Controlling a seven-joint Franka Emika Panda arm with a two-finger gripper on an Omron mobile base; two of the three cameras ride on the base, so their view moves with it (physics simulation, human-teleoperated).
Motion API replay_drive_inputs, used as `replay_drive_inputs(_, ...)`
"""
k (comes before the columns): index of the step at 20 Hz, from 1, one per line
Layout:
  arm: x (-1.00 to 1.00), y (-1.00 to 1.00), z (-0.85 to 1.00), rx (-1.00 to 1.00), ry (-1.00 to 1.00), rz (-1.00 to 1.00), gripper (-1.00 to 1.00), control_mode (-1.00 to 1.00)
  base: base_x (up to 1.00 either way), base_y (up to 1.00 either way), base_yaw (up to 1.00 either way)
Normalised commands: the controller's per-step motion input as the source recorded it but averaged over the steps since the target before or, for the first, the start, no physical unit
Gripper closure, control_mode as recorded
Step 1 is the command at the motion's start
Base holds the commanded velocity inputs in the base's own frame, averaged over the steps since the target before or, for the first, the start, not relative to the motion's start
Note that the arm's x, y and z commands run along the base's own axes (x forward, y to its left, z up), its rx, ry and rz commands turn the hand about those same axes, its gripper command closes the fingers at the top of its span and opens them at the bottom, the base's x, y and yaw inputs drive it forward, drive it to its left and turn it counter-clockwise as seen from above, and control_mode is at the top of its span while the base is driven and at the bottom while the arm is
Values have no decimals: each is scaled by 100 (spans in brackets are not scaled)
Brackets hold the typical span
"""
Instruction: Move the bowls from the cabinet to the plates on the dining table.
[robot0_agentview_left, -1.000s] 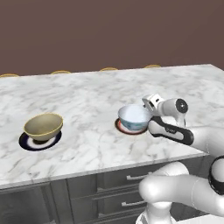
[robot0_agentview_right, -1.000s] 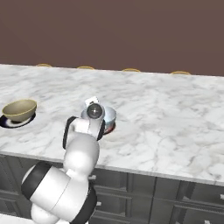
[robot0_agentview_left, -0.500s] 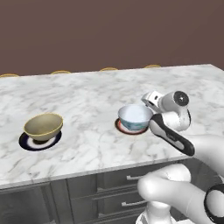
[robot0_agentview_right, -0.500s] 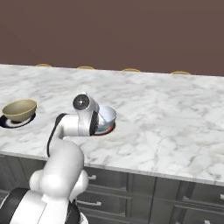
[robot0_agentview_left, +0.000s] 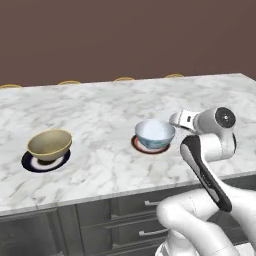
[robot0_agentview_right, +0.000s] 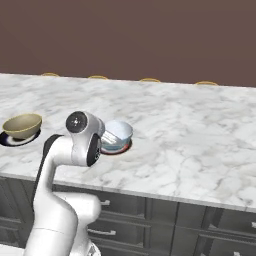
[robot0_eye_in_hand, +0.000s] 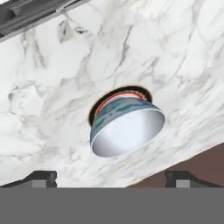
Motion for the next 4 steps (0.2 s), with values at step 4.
replay_drive_inputs(4,-61,-28,22,-25,0,25,-100,-100,0,0,0)
